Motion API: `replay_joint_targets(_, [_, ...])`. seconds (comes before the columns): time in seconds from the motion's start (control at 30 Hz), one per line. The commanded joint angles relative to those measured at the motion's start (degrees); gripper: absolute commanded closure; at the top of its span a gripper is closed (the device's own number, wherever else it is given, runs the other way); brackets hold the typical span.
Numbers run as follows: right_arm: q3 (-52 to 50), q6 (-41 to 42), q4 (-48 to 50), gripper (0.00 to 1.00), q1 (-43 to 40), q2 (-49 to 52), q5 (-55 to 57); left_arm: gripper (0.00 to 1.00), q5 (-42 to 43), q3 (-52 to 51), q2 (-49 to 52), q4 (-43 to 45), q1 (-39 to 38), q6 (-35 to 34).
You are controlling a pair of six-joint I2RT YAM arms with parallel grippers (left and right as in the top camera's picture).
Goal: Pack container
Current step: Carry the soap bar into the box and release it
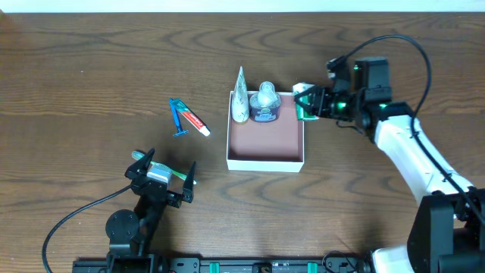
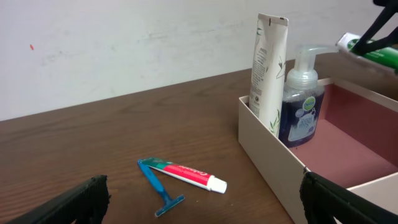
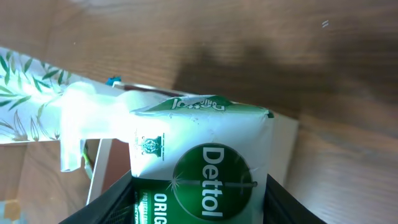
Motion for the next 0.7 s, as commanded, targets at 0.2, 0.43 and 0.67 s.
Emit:
replay_joint_targets(0.2, [1.44, 9.57, -1.31, 0.6, 8.41, -0.48, 15.37, 0.02, 0.59, -1.2, -0.09, -1.86, 0.35, 0.76])
replay_joint_targets(0.43, [1.44, 10.73, -1.66, 0.43, 10.84, -0.48, 21.14, 0.02, 0.59, -1.2, -0.09, -1.86, 0.35, 0.76])
replay_joint_targets(0.67, [1.44, 10.19, -1.51, 0.25, 10.75, -0.46, 21.49, 0.02, 0.59, -1.2, -0.09, -1.86, 0.35, 0.76])
